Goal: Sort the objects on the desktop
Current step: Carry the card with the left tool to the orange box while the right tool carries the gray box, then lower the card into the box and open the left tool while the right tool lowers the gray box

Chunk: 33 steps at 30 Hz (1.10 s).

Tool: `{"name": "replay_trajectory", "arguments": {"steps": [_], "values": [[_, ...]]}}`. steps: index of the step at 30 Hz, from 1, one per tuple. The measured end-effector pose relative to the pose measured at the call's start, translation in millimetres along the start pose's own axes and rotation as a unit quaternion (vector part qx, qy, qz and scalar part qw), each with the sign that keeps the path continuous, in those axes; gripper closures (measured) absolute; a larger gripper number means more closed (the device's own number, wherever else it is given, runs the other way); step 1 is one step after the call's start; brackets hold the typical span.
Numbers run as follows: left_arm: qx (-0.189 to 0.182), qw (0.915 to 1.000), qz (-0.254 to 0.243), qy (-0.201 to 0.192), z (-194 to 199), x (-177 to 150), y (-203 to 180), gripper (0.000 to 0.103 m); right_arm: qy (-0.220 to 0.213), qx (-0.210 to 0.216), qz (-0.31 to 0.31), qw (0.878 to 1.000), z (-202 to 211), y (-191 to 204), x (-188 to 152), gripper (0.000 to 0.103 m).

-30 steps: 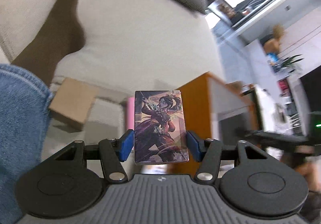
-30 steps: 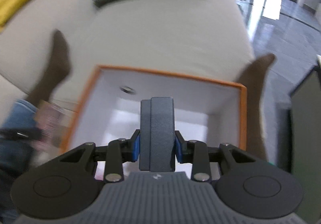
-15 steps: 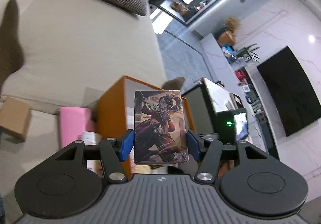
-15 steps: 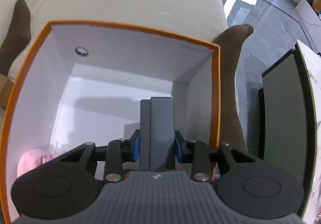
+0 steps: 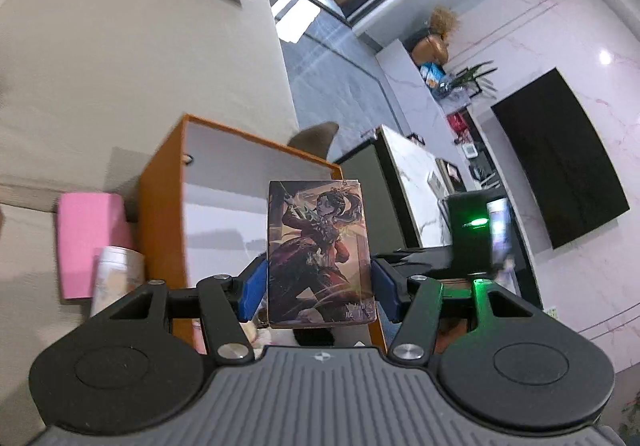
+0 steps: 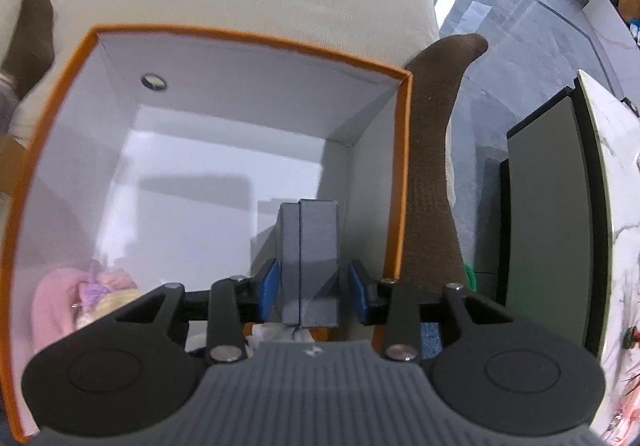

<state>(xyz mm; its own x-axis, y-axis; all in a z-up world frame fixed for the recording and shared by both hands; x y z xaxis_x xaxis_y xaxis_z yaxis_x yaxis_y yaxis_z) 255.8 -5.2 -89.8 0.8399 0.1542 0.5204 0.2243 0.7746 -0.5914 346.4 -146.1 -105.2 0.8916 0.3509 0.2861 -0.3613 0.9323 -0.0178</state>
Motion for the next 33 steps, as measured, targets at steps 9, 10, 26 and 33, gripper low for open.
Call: {"name": "replay_trajectory", "arguments": {"steps": [9, 10, 26, 33], "values": [[0.017, 0.9980, 0.042, 0.045, -71.6, 0.1, 2.1, 0.037, -0.059, 0.032, 0.004, 0.998, 40.1, -22.4, -2.5, 0.067], [0.021, 0.9976, 0.046, 0.048, -77.3, -0.5, 3.3, 0.037, -0.064, 0.039, 0.007, 0.997, 41.3, -24.0, -3.3, 0.071], [0.003, 0.9886, 0.101, 0.112, -138.4, -19.6, 32.4, 0.036, -0.065, 0.082, 0.014, 0.994, 30.0, -42.8, 4.3, 0.077], [0.006, 0.9857, 0.114, 0.124, -146.9, -23.2, 45.9, 0.032, -0.062, 0.085, 0.015, 0.994, 27.3, -44.9, 1.9, 0.077]]}}
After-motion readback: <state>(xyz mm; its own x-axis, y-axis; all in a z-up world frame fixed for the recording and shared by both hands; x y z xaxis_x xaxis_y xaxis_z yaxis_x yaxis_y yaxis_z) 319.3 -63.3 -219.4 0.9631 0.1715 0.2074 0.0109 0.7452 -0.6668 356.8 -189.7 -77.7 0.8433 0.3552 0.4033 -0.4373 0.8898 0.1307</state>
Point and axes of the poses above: each gripper's, at about its wrist camera, not at the fingertips, and z roughly against the way its jaws point, y to its left, x to its top, the point moved 3 cm from there along -z, roughly the way its jaws point, and after that the axes turned 11 degrees about -z, right-handed, at the moved point
